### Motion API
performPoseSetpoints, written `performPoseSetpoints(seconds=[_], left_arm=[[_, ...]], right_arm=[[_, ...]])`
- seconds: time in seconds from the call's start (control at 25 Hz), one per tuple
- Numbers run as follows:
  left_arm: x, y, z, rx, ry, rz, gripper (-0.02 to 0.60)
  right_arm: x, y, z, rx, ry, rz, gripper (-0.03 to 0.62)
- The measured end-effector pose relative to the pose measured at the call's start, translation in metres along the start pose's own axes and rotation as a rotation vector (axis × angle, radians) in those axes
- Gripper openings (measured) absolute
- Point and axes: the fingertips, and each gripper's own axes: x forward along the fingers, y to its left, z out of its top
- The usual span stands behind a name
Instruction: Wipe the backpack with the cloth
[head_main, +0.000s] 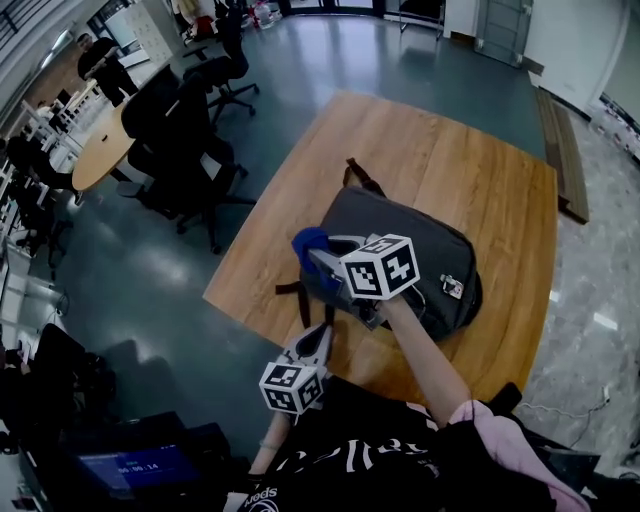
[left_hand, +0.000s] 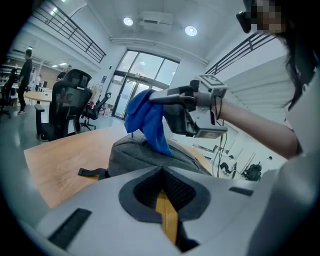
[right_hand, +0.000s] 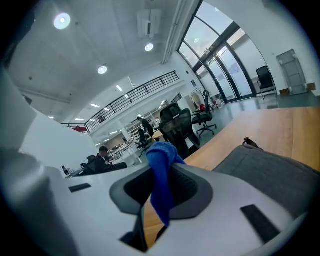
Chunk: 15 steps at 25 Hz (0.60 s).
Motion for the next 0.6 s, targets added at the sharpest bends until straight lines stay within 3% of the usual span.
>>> performPoseSetpoints(seconds=[0.24,0.6], left_arm=[[0.004,0.012,0.004,-0.002,0.006,-0.015,-0.002],[0.012,0.003,0.004,0.014,0.026,-0.061,-0.002]], right_arm=[[0.033,-0.025,-0.007,0.042,0.049,-0.040,0.066],[-0.086,-0.058,-0.036,0.150,-0.071,-0.114,0.066]])
